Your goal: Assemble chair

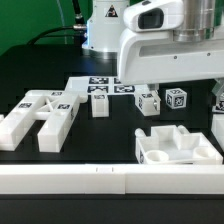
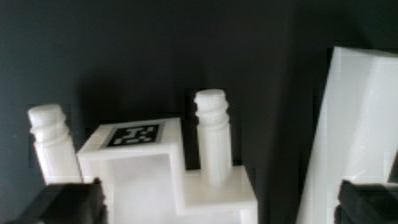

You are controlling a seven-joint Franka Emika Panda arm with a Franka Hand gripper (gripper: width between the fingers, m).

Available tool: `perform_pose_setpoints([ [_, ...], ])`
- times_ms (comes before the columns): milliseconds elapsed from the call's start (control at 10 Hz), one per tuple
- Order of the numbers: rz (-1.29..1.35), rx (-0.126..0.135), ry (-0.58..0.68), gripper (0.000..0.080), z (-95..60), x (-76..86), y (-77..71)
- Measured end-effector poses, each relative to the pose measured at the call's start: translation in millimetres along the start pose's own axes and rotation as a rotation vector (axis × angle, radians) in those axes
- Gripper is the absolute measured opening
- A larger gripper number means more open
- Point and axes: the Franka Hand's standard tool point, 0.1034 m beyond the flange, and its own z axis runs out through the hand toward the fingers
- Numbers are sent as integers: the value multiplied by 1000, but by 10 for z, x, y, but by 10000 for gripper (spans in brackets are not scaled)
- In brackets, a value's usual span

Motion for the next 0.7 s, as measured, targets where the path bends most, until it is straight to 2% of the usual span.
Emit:
perform_pose_setpoints([
  [200,-1,0,-1,649,6,-10,1],
  [300,-31,-2,6,649,14,-103,25],
  [400,-50,-7,-6,649,5,-311,77],
  [600,-73,-18,1,649,20,-651,285],
  [700,-67,-19,-9,649,49,-733,322],
])
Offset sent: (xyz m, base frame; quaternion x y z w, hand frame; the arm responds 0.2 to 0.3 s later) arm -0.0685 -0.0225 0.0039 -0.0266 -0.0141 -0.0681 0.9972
